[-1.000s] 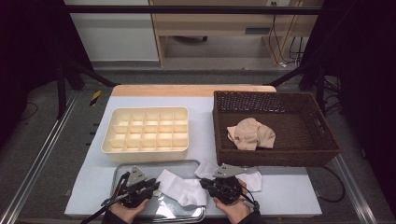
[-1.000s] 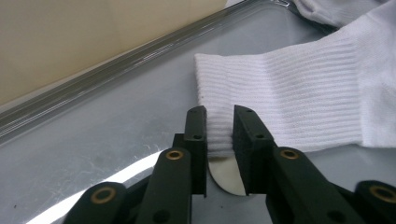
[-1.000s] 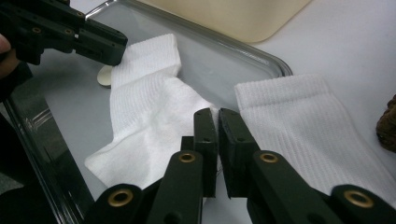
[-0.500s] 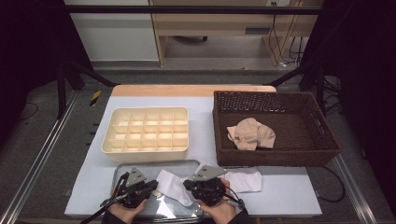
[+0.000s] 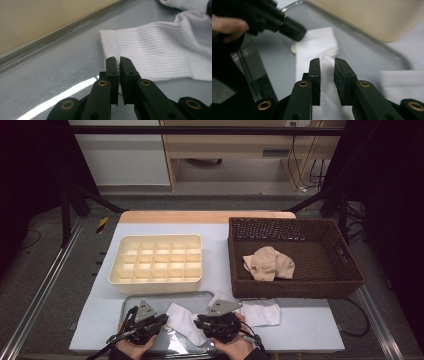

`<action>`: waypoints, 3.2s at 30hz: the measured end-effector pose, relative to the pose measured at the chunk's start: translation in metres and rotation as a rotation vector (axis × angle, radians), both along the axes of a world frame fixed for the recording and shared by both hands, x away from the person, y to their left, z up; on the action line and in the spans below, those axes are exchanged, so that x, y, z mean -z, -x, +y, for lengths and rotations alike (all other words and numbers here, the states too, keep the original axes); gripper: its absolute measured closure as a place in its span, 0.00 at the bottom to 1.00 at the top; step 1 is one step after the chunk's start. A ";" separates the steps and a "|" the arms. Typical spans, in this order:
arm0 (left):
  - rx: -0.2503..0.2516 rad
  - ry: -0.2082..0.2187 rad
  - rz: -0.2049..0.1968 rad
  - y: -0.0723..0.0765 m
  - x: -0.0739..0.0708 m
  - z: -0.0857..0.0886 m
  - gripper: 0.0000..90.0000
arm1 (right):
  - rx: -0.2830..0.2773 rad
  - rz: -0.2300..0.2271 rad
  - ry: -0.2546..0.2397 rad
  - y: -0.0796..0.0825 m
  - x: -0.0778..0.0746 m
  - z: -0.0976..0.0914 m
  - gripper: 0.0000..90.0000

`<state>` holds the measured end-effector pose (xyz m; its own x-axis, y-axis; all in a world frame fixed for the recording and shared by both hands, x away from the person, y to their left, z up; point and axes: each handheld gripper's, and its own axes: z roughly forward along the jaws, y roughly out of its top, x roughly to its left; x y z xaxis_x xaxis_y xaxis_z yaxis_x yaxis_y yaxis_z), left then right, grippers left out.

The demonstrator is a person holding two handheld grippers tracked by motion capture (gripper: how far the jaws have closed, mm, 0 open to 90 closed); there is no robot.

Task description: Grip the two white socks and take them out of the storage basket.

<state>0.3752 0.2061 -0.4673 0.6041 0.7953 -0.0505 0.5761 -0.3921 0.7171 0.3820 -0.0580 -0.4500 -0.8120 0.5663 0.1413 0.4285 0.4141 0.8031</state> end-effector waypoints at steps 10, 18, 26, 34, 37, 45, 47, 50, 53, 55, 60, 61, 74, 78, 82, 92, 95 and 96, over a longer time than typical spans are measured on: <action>-0.003 0.006 0.000 0.000 0.001 0.000 0.95 | 0.074 0.030 0.035 -0.014 0.014 -0.020 0.87; -0.004 0.010 0.001 0.000 0.001 0.001 0.95 | 0.011 0.053 0.072 -0.008 0.028 -0.004 0.82; -0.003 0.011 0.001 0.000 0.001 0.001 0.95 | -0.023 0.074 0.067 -0.006 0.025 -0.004 1.00; -0.004 0.010 0.003 -0.001 0.001 0.003 0.95 | 0.062 0.021 -0.011 -0.005 -0.001 -0.038 1.00; -0.004 0.007 0.001 -0.001 0.001 0.002 0.95 | 0.052 0.050 0.004 -0.008 0.008 -0.035 0.98; -0.003 0.007 -0.002 -0.001 0.001 0.002 0.95 | 0.021 0.043 0.086 -0.008 0.030 -0.005 0.83; -0.003 0.007 -0.002 -0.001 0.001 0.002 0.95 | 0.019 0.036 0.091 -0.008 0.031 -0.002 0.88; -0.004 0.007 -0.002 -0.001 0.001 0.003 0.95 | 0.008 0.056 0.104 -0.007 0.027 -0.001 0.98; -0.009 0.009 -0.003 0.000 0.000 0.003 0.95 | 0.030 0.038 0.091 -0.006 0.020 -0.007 0.98; -0.009 0.004 -0.003 0.000 0.000 0.005 0.95 | 0.060 0.026 0.056 -0.004 0.009 -0.021 0.98; -0.016 0.004 -0.003 0.001 -0.001 0.007 0.95 | 0.194 0.017 0.052 0.005 0.001 -0.067 0.94; -0.016 0.004 -0.003 0.001 -0.001 0.007 0.95 | 0.194 0.017 0.052 0.005 0.001 -0.067 0.94; -0.027 0.028 -0.028 -0.002 -0.003 0.012 0.85 | 0.336 -0.020 0.074 -0.018 0.008 -0.094 0.78; -0.028 0.024 -0.028 -0.002 -0.001 0.011 0.85 | 0.356 0.015 0.086 -0.023 0.012 -0.099 0.76; -0.025 0.007 -0.022 -0.003 0.001 0.010 0.87 | 0.358 0.065 0.149 -0.027 0.028 -0.098 0.73; -0.027 -0.001 -0.014 -0.004 0.002 0.011 0.92 | 0.409 0.062 0.178 -0.022 0.015 -0.120 0.96; -0.026 -0.003 -0.014 -0.004 0.002 0.011 0.92 | 0.464 0.042 0.166 -0.018 0.008 -0.141 0.96; -0.026 -0.003 -0.014 -0.004 0.002 0.011 0.92 | 0.464 0.042 0.166 -0.018 0.008 -0.141 0.96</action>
<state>0.3788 0.2170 -0.4692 0.5842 0.8106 -0.0398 0.5759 -0.3795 0.7241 0.4003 -0.1994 -0.4583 -0.4641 0.8846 0.0463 0.6289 0.2922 0.7205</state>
